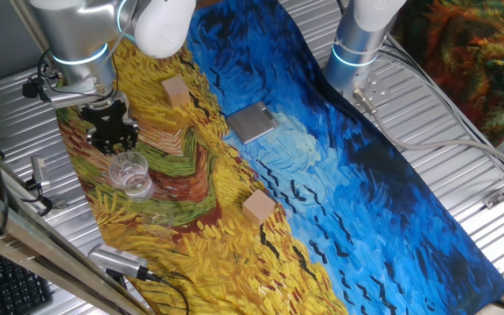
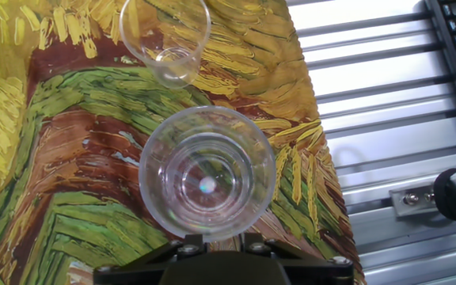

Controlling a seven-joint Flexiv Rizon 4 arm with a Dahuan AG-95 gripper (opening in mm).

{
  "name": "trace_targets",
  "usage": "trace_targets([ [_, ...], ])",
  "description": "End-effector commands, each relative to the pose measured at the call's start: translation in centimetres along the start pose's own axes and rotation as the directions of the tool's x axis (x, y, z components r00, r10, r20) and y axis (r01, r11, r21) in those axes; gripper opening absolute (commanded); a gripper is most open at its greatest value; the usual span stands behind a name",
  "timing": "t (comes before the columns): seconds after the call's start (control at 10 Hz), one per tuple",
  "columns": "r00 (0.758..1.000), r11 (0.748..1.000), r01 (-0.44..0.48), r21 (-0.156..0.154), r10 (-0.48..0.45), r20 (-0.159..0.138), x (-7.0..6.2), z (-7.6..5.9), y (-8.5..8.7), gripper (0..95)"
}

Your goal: Pour the water from one cup into another empty cup

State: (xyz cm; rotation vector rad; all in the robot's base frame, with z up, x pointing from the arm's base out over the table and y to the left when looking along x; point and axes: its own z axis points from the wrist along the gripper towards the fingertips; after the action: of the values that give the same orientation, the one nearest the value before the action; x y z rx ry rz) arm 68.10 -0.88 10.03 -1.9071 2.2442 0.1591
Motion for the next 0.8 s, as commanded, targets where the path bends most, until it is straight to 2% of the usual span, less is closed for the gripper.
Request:
trace_targets([
  [0.1, 1.0, 1.0, 0.0, 0.003, 0.0, -0.009, 0.06, 0.0, 0.09, 19.0],
  [0.2, 1.0, 1.0, 0.001, 0.004, -0.001, -0.009, 0.1, 0.02, 0.13, 19.0],
  [0.3, 1.0, 1.0, 0.002, 0.004, -0.002, -0.01, 0.12, 0.03, 0.16, 38.0],
  [0.8, 1.0, 1.0, 0.019, 0.002, -0.019, -0.004, 0.0, 0.23, 0.15, 38.0],
])
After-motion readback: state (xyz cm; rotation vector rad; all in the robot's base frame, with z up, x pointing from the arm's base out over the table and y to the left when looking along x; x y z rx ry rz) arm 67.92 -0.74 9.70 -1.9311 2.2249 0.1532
